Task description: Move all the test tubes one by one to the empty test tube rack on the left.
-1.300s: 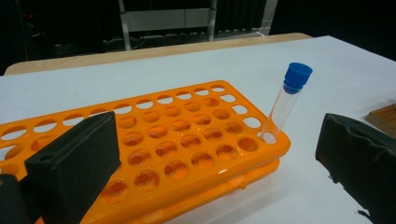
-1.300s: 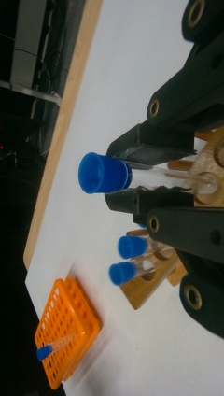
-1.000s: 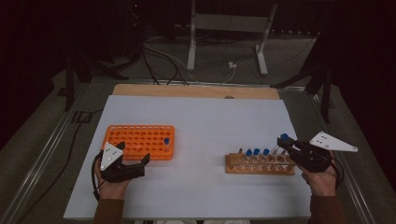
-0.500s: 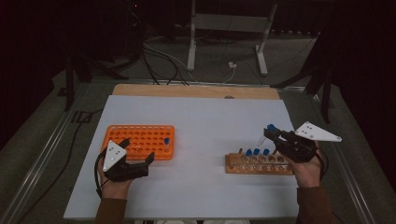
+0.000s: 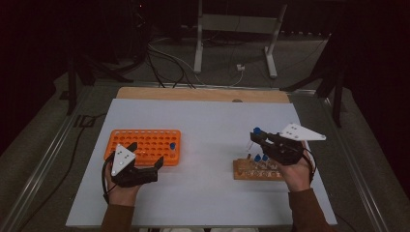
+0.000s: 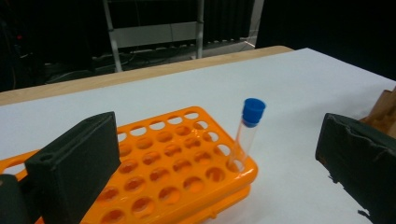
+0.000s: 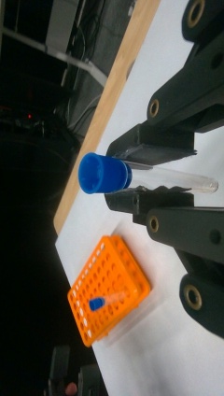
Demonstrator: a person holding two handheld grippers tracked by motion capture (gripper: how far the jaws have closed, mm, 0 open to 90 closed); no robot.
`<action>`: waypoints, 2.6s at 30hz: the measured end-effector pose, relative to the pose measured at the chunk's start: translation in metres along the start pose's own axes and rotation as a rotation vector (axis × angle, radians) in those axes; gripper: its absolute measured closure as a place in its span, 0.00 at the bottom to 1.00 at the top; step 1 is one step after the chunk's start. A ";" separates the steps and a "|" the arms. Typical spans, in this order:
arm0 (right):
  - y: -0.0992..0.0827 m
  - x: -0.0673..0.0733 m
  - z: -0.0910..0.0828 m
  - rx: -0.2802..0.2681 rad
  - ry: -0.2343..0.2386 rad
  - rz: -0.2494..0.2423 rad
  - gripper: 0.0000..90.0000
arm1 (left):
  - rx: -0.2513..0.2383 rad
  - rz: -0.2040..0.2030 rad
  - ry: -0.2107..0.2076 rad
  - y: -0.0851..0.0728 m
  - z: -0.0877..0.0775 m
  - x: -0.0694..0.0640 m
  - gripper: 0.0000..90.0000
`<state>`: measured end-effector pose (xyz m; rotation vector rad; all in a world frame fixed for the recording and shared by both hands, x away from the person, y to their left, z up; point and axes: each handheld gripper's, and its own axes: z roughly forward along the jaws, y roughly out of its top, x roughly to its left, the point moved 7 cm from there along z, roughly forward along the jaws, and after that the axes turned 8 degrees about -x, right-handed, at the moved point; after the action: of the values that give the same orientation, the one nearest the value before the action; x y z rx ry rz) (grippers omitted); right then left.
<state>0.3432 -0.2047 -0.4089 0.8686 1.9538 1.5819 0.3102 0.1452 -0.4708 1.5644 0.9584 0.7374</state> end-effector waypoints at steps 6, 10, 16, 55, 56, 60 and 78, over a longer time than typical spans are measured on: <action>-0.005 0.022 0.018 0.021 0.039 -0.005 0.85 | 0.006 0.007 -0.032 0.004 0.007 -0.014 0.01; -0.005 0.033 0.028 0.022 0.059 -0.008 0.85 | 0.002 0.013 -0.065 0.008 0.012 -0.028 0.01; -0.004 0.047 0.038 0.021 0.097 -0.002 0.85 | -0.018 0.030 -0.124 0.021 0.021 -0.053 0.04; -0.007 0.083 0.052 0.030 0.248 0.045 0.50 | 0.020 0.073 -0.344 0.020 0.063 -0.124 0.87; -0.006 0.078 0.050 0.025 0.234 0.051 0.39 | 0.018 0.068 -0.340 0.020 0.062 -0.122 0.87; -0.005 0.071 0.045 0.017 0.194 0.045 0.25 | 0.012 0.048 -0.320 0.020 0.060 -0.114 0.87; -0.016 0.015 0.003 0.022 -0.022 0.002 0.00 | -0.023 0.019 -0.270 0.020 0.037 -0.079 0.87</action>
<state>0.3323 -0.1942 -0.4246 0.8929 1.9590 1.5478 0.3082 0.0570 -0.4560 1.6074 0.7341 0.5311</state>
